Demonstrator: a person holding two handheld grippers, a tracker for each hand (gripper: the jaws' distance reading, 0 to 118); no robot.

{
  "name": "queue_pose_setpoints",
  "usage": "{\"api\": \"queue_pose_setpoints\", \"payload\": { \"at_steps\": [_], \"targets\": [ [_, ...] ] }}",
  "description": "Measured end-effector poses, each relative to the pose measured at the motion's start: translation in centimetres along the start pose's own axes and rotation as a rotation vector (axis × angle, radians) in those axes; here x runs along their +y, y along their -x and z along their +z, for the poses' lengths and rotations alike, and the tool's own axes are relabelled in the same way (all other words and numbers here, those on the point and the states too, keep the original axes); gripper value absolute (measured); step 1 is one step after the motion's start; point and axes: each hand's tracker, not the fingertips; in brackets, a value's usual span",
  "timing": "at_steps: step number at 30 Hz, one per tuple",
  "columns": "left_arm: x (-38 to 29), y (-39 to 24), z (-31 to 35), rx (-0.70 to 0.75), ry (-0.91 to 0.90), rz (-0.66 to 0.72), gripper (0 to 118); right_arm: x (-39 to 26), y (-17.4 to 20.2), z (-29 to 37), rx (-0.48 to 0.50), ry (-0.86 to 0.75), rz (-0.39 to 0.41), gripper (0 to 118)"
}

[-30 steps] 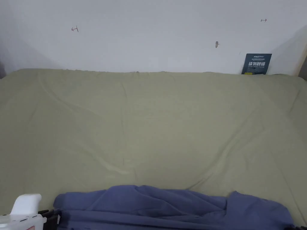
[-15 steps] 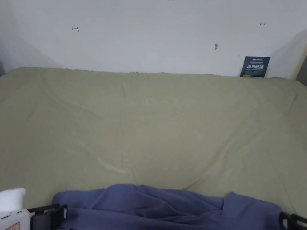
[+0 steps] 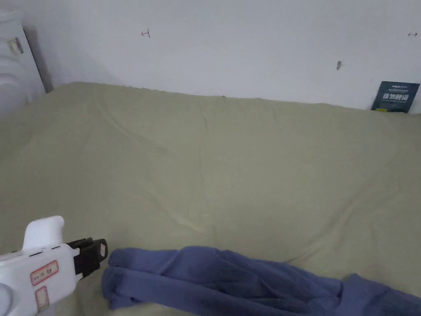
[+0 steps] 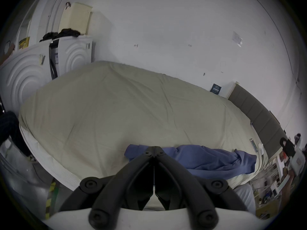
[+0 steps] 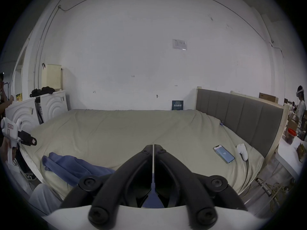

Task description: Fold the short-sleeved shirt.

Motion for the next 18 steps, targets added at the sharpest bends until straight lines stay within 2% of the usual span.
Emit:
{"api": "queue_pose_setpoints", "payload": {
  "at_steps": [5, 10, 11, 12, 13, 14, 15, 16, 18],
  "targets": [
    [0.7, 2.7, -2.1, -0.026, 0.094, 0.088, 0, -0.4, 1.6, 0.5, -0.03, -0.041, 0.033, 4],
    [2.0, 6.0, -4.4, -0.176, 0.19, 0.215, 0, 0.0, 2.9, 0.8, -0.038, -0.053, 0.044, 4],
    [2.4, 6.7, -5.1, -0.233, 0.222, 0.246, 6, 0.1, 3.2, 0.8, -0.036, -0.049, 0.048, 4],
    [2.5, 7.4, -5.8, -0.276, 0.257, 0.253, 39, 0.1, 3.4, 0.9, -0.035, -0.046, 0.053, 4],
    [2.6, 7.9, -6.7, -0.32, 0.304, 0.272, 81, 0.1, 3.6, 0.9, -0.031, -0.047, 0.055, 4],
    [2.3, 8.0, -7.6, -0.326, 0.348, 0.283, 112, 0.3, 3.8, 0.9, -0.025, -0.041, 0.056, 4],
    [2.3, 8.3, -8.1, -0.347, 0.344, 0.271, 118, 0.3, 4.0, 0.9, -0.02, -0.034, 0.055, 4],
    [2.4, 8.7, -8.8, -0.393, 0.34, 0.261, 117, 0.4, 4.2, 0.9, -0.018, -0.032, 0.053, 4],
    [1.5, 8.8, -10.4, -0.356, 0.402, 0.323, 117, 0.5, 4.6, 0.8, -0.015, -0.023, 0.049, 4]
  ]
}}
